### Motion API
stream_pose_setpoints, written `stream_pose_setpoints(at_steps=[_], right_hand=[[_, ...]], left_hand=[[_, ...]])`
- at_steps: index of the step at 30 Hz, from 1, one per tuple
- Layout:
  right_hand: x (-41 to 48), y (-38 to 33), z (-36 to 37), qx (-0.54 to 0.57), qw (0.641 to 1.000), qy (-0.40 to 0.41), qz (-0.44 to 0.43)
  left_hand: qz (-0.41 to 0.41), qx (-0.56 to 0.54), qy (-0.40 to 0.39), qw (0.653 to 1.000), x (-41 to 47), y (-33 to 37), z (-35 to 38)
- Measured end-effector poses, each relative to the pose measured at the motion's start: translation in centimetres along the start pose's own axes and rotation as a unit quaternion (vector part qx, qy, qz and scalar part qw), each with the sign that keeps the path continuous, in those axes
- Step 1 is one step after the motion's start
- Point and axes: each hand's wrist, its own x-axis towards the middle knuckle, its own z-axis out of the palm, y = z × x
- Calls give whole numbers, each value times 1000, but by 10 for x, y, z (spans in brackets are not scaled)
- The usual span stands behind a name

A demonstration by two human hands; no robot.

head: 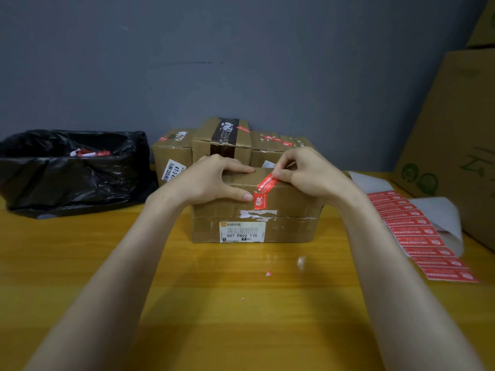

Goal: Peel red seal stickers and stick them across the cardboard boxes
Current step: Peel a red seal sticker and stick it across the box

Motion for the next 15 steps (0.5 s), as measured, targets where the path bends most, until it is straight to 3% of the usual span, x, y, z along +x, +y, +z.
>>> stream_pose_setpoints(at_steps=[15], right_hand=[[1,1,0,-4,999,-8,-44]], left_hand=[[5,-9,-9,1000,1,-2,0]])
